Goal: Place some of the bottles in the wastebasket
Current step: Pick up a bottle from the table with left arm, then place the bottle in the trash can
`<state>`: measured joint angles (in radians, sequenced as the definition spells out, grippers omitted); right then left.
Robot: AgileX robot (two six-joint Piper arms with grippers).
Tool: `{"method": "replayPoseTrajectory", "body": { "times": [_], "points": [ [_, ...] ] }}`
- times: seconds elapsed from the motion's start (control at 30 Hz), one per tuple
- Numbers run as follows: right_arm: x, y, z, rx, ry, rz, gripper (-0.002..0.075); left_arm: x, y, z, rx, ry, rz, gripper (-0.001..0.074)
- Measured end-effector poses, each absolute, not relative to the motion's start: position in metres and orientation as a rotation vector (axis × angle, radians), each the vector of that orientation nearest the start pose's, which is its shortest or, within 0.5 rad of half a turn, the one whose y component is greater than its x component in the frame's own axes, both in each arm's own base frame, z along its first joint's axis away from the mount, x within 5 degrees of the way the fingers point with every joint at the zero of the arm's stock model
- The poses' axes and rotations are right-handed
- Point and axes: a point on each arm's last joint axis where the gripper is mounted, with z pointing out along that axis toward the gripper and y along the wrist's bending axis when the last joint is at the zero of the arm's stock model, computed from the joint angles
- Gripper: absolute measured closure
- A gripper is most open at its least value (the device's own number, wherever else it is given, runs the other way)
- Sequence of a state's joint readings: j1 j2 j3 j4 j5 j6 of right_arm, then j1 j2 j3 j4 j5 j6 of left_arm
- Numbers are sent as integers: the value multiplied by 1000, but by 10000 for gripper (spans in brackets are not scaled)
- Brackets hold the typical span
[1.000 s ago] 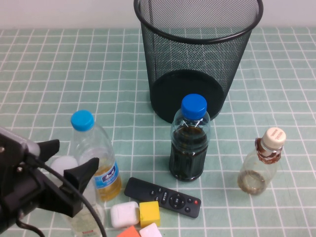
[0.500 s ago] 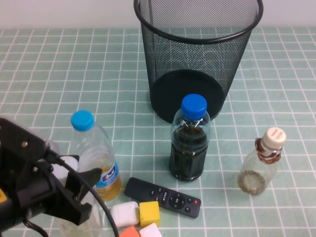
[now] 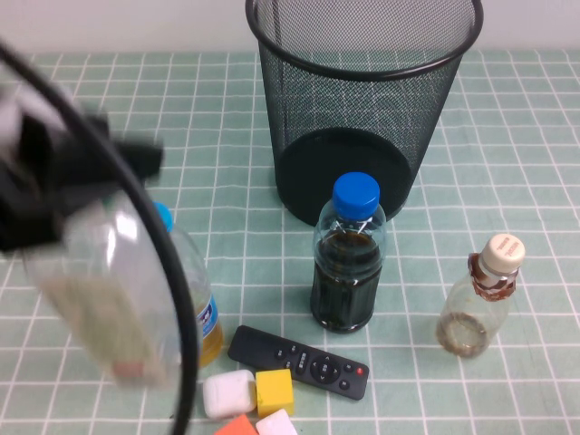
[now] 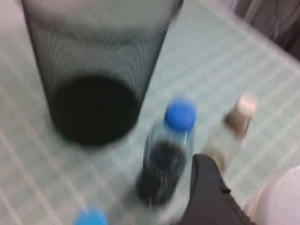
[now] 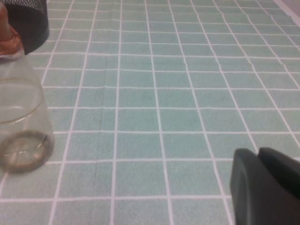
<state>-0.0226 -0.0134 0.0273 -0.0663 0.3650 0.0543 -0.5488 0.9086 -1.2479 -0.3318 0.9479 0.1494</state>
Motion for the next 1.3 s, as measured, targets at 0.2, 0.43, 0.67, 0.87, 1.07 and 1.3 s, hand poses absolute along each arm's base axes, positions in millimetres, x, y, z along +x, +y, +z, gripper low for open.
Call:
{"method": "replayPoseTrajectory", "body": {
  "times": [0.2, 0.43, 0.67, 0.87, 1.07, 1.3],
  "points": [
    [53, -3, 172, 32, 1862, -41, 734, 141, -118, 523, 751, 1765, -633, 407],
    [53, -3, 172, 33, 1862, -41, 734, 223, -171, 546, 831, 1605, -584, 407],
    [53, -3, 172, 33, 1862, -41, 734, 281, -211, 540, 872, 1558, -559, 407],
    [53, -3, 172, 33, 1862, -41, 734, 304, -225, 531, 856, 1528, -536, 407],
    [53, -3, 172, 33, 1862, -41, 734, 319, -232, 524, 837, 1493, -509, 408],
    [53, -3, 172, 33, 1862, -41, 734, 342, -245, 500, 841, 1528, -498, 407]
  ]
}}
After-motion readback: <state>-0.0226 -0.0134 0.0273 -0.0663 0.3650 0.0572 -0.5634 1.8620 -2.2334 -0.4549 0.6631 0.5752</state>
